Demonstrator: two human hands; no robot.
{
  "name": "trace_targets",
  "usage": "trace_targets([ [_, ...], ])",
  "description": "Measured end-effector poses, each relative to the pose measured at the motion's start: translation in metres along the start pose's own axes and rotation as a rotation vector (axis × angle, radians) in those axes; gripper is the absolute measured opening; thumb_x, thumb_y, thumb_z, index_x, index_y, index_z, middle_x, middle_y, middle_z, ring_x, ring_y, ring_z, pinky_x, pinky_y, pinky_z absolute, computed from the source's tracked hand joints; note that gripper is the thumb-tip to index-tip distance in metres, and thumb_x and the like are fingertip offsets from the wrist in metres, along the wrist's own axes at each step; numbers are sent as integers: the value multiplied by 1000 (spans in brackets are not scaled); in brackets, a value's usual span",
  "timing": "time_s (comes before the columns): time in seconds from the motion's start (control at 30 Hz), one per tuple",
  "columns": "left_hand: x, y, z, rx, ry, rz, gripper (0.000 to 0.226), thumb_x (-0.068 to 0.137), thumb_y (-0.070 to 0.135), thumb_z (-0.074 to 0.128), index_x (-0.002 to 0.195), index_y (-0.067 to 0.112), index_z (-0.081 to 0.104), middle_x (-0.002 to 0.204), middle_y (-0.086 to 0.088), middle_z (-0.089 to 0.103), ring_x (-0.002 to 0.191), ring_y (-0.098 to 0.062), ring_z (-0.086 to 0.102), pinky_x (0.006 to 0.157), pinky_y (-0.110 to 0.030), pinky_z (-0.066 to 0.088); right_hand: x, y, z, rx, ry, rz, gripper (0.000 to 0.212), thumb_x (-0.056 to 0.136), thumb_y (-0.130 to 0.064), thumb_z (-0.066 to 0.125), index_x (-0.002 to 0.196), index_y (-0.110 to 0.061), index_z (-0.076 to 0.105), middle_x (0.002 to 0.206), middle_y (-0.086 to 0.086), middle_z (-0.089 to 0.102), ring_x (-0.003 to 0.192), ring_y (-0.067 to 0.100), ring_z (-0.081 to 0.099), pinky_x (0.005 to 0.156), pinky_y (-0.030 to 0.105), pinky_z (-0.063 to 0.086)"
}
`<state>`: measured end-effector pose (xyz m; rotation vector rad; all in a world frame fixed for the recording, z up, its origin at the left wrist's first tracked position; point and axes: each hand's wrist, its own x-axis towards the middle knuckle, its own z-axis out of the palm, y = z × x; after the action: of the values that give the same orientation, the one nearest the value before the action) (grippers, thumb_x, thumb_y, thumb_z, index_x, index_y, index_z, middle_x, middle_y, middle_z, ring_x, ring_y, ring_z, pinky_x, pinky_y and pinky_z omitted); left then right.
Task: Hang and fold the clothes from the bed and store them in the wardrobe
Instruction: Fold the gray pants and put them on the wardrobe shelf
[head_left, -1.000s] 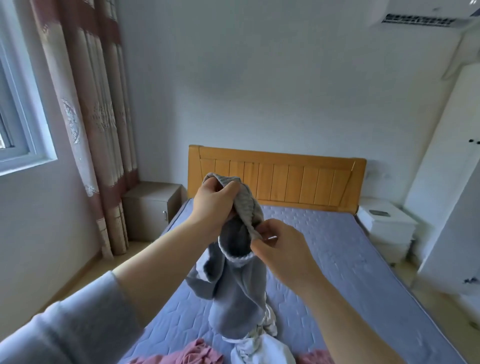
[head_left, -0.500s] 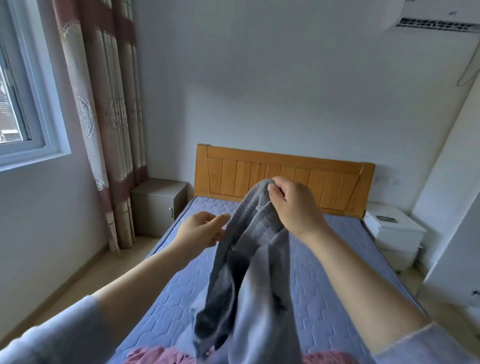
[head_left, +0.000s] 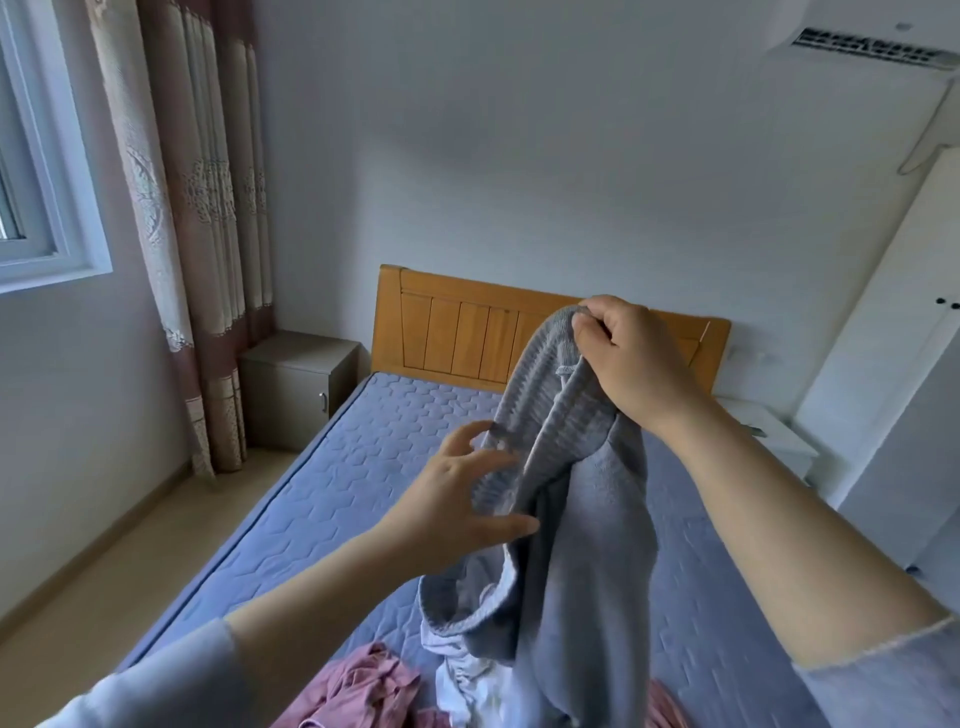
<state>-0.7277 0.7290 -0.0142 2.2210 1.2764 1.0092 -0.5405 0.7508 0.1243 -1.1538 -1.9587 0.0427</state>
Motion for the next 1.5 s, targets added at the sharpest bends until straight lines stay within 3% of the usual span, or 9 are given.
trace_targets([
  [0.1, 12, 1, 11, 21, -50, -69, 53, 70, 50, 79, 119, 38, 63, 159, 12, -1, 145, -16, 13, 114, -41, 29, -2, 1, -8, 37, 23, -1, 42, 101, -14, 44, 60, -18, 33, 52, -5, 29, 47, 8, 26, 44, 21, 22],
  [0.17, 19, 0, 16, 9, -44, -61, 38, 73, 41, 80, 107, 29, 71, 152, 3, 21, 142, -21, 24, 111, -37, 34, -5, 3, -11, 44, 31, -2, 43, 101, -15, 44, 60, -21, 32, 52, -6, 28, 47, 7, 26, 44, 20, 23],
  [0.23, 23, -1, 20, -10, -15, -40, 23, 77, 33, 79, 94, 18, 74, 117, -1, 48, 109, -20, 51, 90, -30, 47, -7, 7, -14, 44, 33, 3, 43, 101, -16, 45, 60, -21, 33, 52, -7, 29, 47, 8, 27, 44, 20, 24],
  [0.4, 25, -3, 9, -29, 79, -2, 26, 87, 22, 64, 64, 26, 52, 74, 10, 50, 67, -1, 50, 57, -15, 34, -16, 25, -23, 13, 80, 46, 15, 101, -16, 45, 91, -19, 57, 64, -8, 51, 49, 5, 43, 46, 15, 31],
  [0.6, 41, 13, -35, 14, 249, 63, 19, 91, 26, 52, 80, 15, 63, 73, 5, 62, 72, -6, 54, 62, -19, 40, -28, 43, -28, -10, 24, 38, 9, 101, -16, 46, 106, -21, 52, 74, 8, 61, 56, 19, 49, 55, 34, 40],
  [0.93, 62, 23, -76, 79, 393, -55, 31, 90, 29, 51, 61, 19, 49, 52, 9, 48, 54, -5, 41, 55, -30, 34, -47, 7, -3, 335, -344, 14, 35, 70, -50, 71, 93, -24, 77, 93, -9, 65, 84, -3, 61, 72, 11, 46],
  [1.1, 59, 25, -88, 86, 467, -101, 36, 91, 28, 50, 59, 13, 45, 54, 5, 46, 56, -14, 41, 54, -32, 32, -53, 0, 15, -31, -489, 26, 51, 68, -63, 75, 105, -29, 71, 105, -12, 52, 86, 0, 53, 69, 15, 44],
  [1.37, 56, 28, -99, 108, 500, -53, 36, 87, 36, 46, 66, 8, 53, 61, -5, 55, 59, -15, 44, 54, -31, 34, -49, -6, 43, 34, -289, 47, 32, 84, -42, 70, 67, -16, 62, 87, -4, 52, 72, 11, 53, 58, 25, 36],
  [1.5, 47, -1, -113, 198, 472, -85, 36, 92, 35, 55, 68, 10, 59, 62, -6, 58, 61, -19, 50, 58, -35, 39, -30, 2, 12, -7, -174, 35, 31, 86, -38, 68, 85, -7, 72, 100, 0, 63, 74, 15, 57, 62, 31, 47],
])
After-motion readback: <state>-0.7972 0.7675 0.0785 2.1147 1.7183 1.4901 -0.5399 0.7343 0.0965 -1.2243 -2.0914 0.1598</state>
